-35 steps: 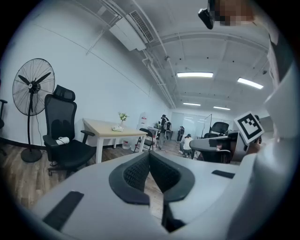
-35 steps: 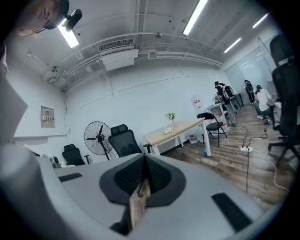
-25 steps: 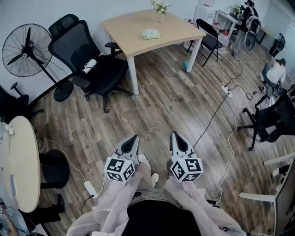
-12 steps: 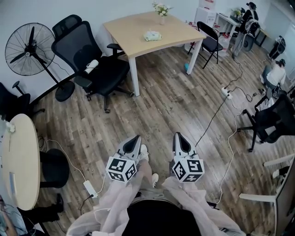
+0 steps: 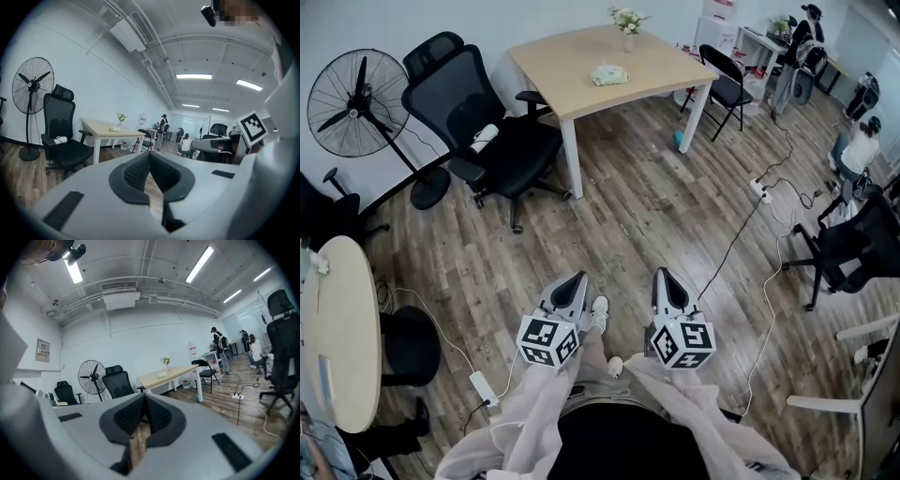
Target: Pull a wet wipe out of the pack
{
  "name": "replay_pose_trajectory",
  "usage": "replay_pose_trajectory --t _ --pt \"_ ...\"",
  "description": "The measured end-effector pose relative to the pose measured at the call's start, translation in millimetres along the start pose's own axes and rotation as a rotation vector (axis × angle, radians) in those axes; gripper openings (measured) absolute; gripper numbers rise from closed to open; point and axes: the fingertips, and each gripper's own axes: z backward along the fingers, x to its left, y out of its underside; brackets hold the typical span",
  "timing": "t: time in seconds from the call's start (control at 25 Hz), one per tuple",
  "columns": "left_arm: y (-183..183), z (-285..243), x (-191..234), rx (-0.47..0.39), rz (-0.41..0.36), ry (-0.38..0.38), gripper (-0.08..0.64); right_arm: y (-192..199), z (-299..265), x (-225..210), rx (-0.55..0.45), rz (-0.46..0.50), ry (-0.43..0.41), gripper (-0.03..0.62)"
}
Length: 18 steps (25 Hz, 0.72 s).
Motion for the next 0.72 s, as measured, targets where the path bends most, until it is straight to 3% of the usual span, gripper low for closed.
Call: replay_pose_trajectory --t 0.72 --pt "-26.5 -95.3 63.9 0.016 0.029 -0.037 0.011 -15.1 -126.9 -28.6 0.054 -0.012 -0.015 0.011"
